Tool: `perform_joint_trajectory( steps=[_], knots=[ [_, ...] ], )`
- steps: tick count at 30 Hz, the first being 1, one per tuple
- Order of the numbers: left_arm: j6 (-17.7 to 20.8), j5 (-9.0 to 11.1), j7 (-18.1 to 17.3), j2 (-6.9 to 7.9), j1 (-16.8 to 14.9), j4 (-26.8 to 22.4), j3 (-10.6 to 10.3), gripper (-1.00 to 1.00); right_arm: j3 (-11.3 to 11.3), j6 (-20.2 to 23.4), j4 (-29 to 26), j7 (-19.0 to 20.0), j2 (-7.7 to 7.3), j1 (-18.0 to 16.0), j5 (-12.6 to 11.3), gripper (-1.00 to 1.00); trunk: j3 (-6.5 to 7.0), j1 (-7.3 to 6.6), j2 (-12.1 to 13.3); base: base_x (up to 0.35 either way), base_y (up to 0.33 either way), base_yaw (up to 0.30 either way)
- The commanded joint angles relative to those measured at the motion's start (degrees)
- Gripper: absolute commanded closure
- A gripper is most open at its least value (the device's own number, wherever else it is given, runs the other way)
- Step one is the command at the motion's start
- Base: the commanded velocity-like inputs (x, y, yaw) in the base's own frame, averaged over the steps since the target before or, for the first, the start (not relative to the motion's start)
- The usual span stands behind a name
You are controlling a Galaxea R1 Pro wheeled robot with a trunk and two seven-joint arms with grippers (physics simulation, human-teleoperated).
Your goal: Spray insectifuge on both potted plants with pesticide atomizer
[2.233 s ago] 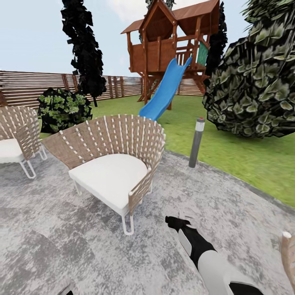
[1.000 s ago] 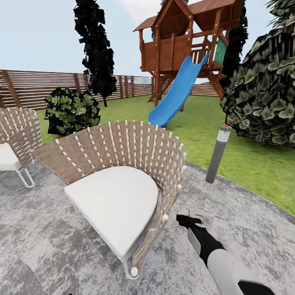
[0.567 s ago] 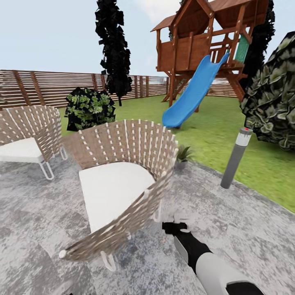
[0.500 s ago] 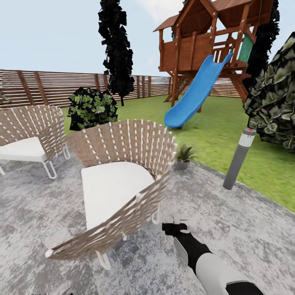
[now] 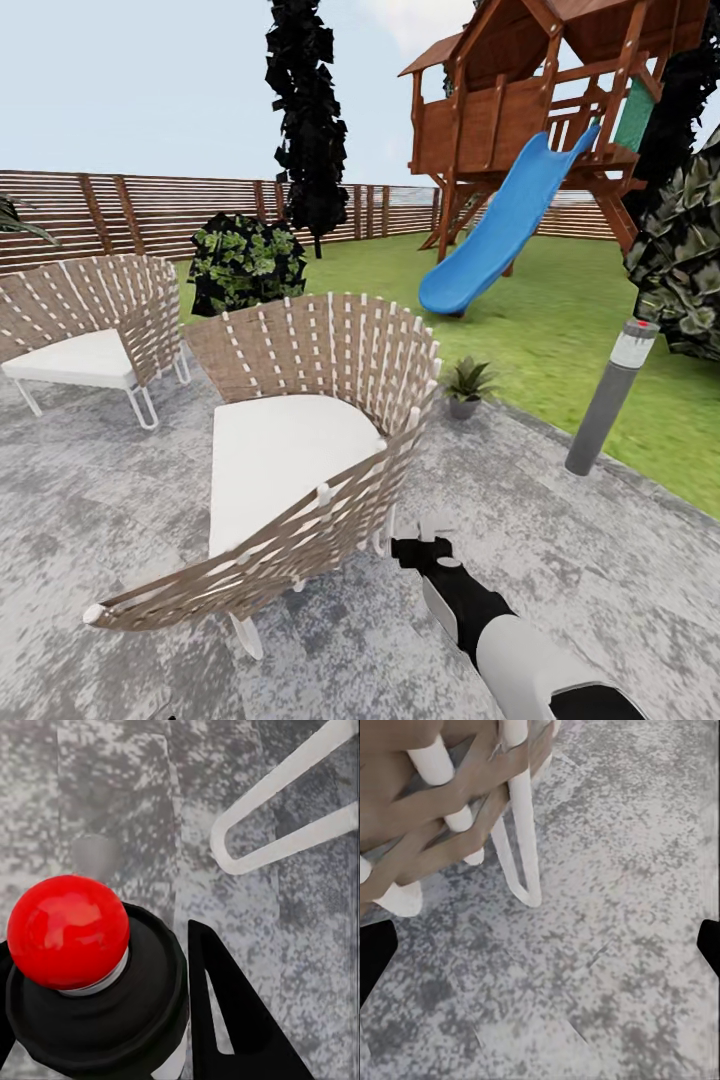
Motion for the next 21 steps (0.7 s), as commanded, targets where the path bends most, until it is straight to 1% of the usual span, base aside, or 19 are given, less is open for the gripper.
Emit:
perform_joint_trajectory(
  steps=[1, 2, 3, 4, 5, 6, 7, 8, 10, 11, 12, 13, 14, 15, 16, 17, 18, 19, 21],
  knots=[
    [0.01, 0.00, 0.00, 0.01, 0.00, 0.00, 0.00, 1.00, -0.07, 0.00, 0.02, -0.23, 0.00, 0.00, -0.08, -1.00, 0.00, 0.00, 0.00, 0.224, -0.235, 0.000],
    [0.02, 0.02, 0.00, 0.03, 0.00, 0.00, 0.00, 1.00, -0.10, -0.01, 0.00, -0.28, 0.00, 0.00, -0.11, -1.00, 0.00, 0.00, 0.00, 0.230, -0.233, 0.000],
    [0.03, 0.04, 0.00, 0.10, 0.00, 0.04, 0.00, 1.00, -0.12, -0.01, -0.05, -0.31, -0.53, 0.00, -0.24, -1.00, 0.00, 0.00, 0.00, 0.191, -0.176, 0.000],
    [0.03, 0.01, 0.00, 0.21, 0.00, 0.46, 0.00, 1.00, -0.12, -0.01, -0.10, -0.32, -1.42, 0.00, -0.60, -1.00, 0.00, 0.00, 0.00, 0.050, -0.046, 0.000],
    [0.02, -0.01, 0.00, 0.30, 0.00, 1.31, 0.03, 1.00, -0.08, -0.01, -0.10, -0.33, -1.57, 0.00, -0.68, -1.00, 0.00, 0.00, 0.00, 0.026, -0.024, 0.000],
    [-0.06, -0.13, 0.00, 0.42, -0.01, 4.49, 0.07, 1.00, -0.06, -0.18, -0.71, -0.44, -1.84, 0.00, -0.76, -1.00, 0.00, 0.00, 0.00, 0.005, -0.005, 0.000],
    [-0.53, -0.15, 0.00, 0.48, -0.01, 5.92, 0.08, 1.00, -0.13, -0.17, -1.95, -0.59, -1.92, 0.00, -0.80, -1.00, 0.00, 0.00, 0.00, 0.003, -0.003, 0.000],
    [-1.75, -0.16, 0.00, 0.58, 0.00, 7.30, 0.08, 1.00, -0.67, 0.02, -3.35, -1.01, -1.96, 0.00, -0.83, -1.00, 0.00, 0.00, 0.00, 0.001, -0.001, 0.000],
    [-4.28, -0.17, -0.07, 0.92, -0.01, 9.58, 0.14, 1.00, -2.80, 0.52, -5.14, -2.98, -1.84, -0.05, -0.84, -1.00, 0.00, 0.00, 0.00, 0.000, 0.000, 0.000],
    [-5.13, -0.11, -0.22, 1.58, -0.01, 10.54, 0.13, 1.00, -3.94, 1.16, -5.73, -4.13, -1.79, -0.11, -0.84, -1.00, 0.00, 0.00, 0.00, 0.000, 0.000, 0.000],
    [-5.60, -0.05, -0.99, 2.31, 0.01, 11.28, 0.28, 1.00, -4.54, 1.65, -6.03, -4.75, -1.76, -0.18, -0.85, -1.00, 0.00, 0.00, 0.00, 0.000, 0.000, 0.015],
    [-5.85, -0.02, -3.06, 3.11, 0.18, 12.15, 1.19, 1.00, -4.81, 1.90, -6.21, -5.10, -1.75, -0.33, -0.85, -1.00, 0.00, 0.00, 0.00, 0.000, 0.000, 0.117],
    [-5.98, -0.01, -6.79, 4.08, 0.66, 12.86, 3.32, 1.00, -4.93, 2.00, -6.32, -5.30, -1.74, -0.59, -0.84, -1.00, 0.00, 0.00, 0.00, 0.000, 0.000, 0.190],
    [-6.03, -0.04, -9.94, 4.67, 1.00, 13.15, 5.38, 1.00, -4.98, 2.05, -6.37, -5.36, -1.74, -0.78, -0.84, -1.00, 0.00, 0.00, 0.00, 0.000, 0.000, 0.217],
    [-6.09, -0.14, -14.71, 5.23, 1.47, 13.43, 9.21, 1.00, -5.02, 2.09, -6.40, -5.40, -1.64, -1.04, -0.84, -1.00, 0.00, 0.00, 0.00, 0.000, 0.000, 0.241],
    [-6.10, -0.31, -18.12, 5.52, 1.78, 13.57, 12.59, 1.00, -5.04, 2.12, -6.42, -5.41, -1.51, -1.18, -0.84, -1.00, 0.00, 0.00, 0.00, 0.000, 0.000, 0.253],
    [-6.15, -0.46, -20.19, 5.66, 2.05, 13.64, 14.96, 1.00, -4.99, 2.11, -6.43, -5.42, -1.39, -1.25, -0.80, -1.00, 0.00, 0.00, 0.00, 0.000, 0.000, 0.259],
    [-6.18, -0.53, -21.24, 5.72, 2.29, 13.67, 16.28, 1.00, -4.89, 2.11, -6.44, -5.43, -1.27, -1.28, -0.76, -1.00, 0.00, 0.00, 0.00, 0.000, 0.000, 0.263],
    [-6.20, -0.59, -22.04, 5.73, 2.48, 13.70, 17.30, 1.00, -4.51, 2.10, -6.31, -5.44, -1.05, -1.28, -0.49, -1.00, 0.00, 0.00, 0.00, 0.000, 0.000, 0.265]
  ],
)
